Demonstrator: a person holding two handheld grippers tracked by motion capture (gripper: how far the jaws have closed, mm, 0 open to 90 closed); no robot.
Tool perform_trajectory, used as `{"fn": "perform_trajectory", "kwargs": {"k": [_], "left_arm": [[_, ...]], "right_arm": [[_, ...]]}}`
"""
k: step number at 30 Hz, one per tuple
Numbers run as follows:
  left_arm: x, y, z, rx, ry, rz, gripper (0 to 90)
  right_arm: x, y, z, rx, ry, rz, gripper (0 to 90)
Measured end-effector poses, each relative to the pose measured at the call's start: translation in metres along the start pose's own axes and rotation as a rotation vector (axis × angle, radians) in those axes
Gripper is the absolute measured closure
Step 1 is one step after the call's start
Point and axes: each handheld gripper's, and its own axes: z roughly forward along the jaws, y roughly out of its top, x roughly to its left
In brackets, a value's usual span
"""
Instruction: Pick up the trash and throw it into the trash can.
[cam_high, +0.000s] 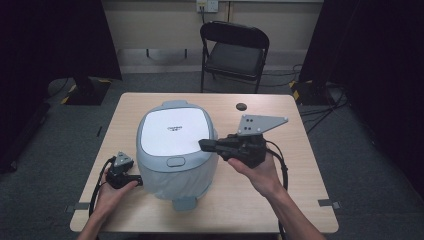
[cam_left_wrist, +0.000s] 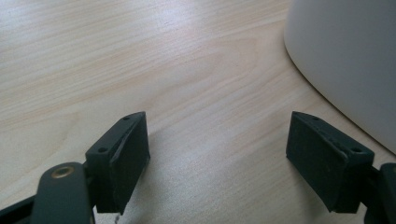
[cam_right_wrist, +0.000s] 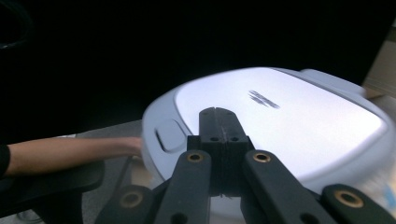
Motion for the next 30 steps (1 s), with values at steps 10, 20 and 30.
{"fn": "perform_trajectory", "kwargs": {"k": [10, 20, 30], "left_arm": [[0.000, 0.000, 0.000, 0.000, 0.002, 0.002, 20.8], [0.001, 0.000, 0.000, 0.000, 0.003, 0.005, 20.8], [0.000, 0.000, 0.000, -0.001, 0.000, 0.002, 20.8]], "right_arm": [[0.013, 0.000, 0.042, 0.069, 0.089, -0.012, 90.0], [0.018, -0.004, 0.053, 0.110, 0.099, -0.026, 90.0], [0.021, -0.003, 0.054, 0.129, 0.092, -0.051, 90.0]]}}
